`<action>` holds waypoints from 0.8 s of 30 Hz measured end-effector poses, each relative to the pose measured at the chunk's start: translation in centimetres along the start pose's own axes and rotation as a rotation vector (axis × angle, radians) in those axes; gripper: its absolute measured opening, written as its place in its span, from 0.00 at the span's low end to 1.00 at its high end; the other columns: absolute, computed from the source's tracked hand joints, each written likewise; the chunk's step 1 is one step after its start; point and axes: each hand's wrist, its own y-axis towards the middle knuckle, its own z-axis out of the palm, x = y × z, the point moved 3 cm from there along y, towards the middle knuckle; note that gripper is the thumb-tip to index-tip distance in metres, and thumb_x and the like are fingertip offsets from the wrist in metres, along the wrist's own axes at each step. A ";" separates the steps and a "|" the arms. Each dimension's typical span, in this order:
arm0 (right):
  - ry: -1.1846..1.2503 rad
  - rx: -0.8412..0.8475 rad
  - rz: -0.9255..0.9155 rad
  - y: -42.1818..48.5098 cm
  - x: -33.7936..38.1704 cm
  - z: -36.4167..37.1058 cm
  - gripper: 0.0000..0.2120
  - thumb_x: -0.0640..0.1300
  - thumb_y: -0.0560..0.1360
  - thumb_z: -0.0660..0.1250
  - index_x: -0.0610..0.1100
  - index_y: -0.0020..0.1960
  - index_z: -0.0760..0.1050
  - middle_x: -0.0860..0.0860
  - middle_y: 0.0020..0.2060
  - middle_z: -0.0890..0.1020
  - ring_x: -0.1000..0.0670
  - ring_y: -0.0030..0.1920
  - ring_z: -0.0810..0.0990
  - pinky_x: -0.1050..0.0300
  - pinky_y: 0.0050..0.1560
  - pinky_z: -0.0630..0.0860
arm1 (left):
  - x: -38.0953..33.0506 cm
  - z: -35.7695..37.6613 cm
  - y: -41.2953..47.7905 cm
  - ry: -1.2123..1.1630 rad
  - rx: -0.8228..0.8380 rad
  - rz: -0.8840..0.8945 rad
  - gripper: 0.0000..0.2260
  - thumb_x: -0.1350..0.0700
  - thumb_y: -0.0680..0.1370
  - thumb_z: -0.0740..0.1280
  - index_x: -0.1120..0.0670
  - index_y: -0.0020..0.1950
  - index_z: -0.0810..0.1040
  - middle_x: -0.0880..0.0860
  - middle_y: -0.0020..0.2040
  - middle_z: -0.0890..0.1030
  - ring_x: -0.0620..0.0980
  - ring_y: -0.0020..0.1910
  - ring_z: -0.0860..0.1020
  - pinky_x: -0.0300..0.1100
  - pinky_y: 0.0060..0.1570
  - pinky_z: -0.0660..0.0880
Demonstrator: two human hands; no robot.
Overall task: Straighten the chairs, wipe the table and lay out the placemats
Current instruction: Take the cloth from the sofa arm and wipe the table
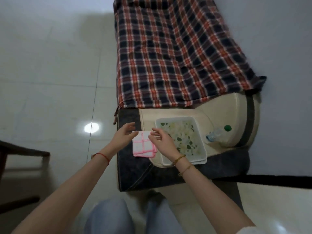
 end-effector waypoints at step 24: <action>-0.831 0.139 -0.409 20.8 -15.7 7.1 0.16 0.50 0.76 0.65 0.47 0.62 0.75 0.47 0.56 0.75 0.44 0.57 0.72 0.51 0.55 0.66 | 16.0 9.6 14.8 0.101 -0.424 -0.129 0.11 0.55 0.72 0.75 0.57 0.51 0.80 0.53 0.43 0.82 0.46 0.39 0.77 0.33 0.34 0.69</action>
